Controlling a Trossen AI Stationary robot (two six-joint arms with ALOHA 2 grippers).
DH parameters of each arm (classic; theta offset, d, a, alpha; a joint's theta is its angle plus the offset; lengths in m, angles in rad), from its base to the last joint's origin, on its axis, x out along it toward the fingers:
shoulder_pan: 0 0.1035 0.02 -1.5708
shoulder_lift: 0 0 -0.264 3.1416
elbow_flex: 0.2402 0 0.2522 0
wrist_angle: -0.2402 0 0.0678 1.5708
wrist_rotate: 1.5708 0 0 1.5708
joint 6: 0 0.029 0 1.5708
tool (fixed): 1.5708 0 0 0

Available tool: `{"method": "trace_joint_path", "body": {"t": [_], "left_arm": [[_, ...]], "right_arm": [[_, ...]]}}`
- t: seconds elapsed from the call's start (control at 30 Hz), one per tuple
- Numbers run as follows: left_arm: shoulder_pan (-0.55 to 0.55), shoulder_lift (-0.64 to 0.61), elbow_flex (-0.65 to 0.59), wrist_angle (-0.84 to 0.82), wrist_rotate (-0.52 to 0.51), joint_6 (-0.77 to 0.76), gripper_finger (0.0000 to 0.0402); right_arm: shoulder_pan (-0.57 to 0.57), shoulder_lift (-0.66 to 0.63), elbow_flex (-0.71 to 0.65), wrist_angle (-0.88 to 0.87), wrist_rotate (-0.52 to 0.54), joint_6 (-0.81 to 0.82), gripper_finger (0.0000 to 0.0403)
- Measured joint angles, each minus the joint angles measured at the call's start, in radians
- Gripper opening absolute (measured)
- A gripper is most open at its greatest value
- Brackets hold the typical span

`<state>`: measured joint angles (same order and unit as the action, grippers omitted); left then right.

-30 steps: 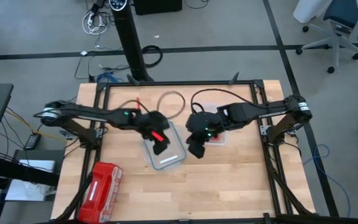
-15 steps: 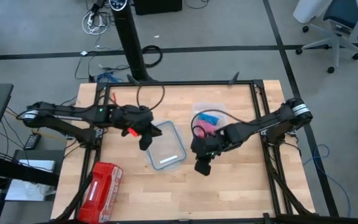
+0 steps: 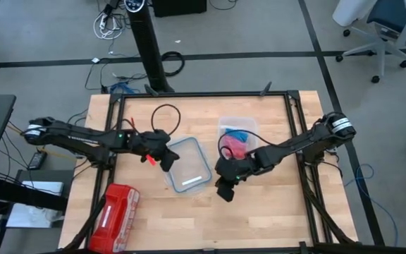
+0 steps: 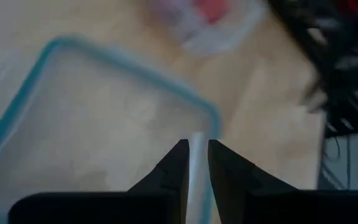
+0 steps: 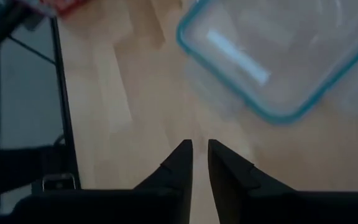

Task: Roll bandage
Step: Close the lid of the tupperware

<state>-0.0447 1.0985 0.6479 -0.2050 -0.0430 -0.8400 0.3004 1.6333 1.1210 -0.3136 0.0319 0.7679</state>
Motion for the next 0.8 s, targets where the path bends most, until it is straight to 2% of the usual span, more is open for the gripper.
{"method": "trace_joint_path", "body": {"t": [0.23, 0.6, 0.8], "left_arm": [[0.075, 0.001, -0.133, 0.003, -0.007, -0.260, 0.0063], [0.206, 0.000, -0.142, -0.044, 0.003, -0.271, 0.0062], [0.285, 0.000, -0.142, -0.083, 0.046, -0.277, 0.0062]], "right_arm": [[-0.076, 0.000, 0.000, 0.078, 0.003, -0.083, 0.0065], [-0.166, 0.023, -0.001, 0.077, -0.105, -0.152, 0.0071], [-0.172, 0.133, 0.039, 0.104, -0.191, -0.152, 0.0071]]}}
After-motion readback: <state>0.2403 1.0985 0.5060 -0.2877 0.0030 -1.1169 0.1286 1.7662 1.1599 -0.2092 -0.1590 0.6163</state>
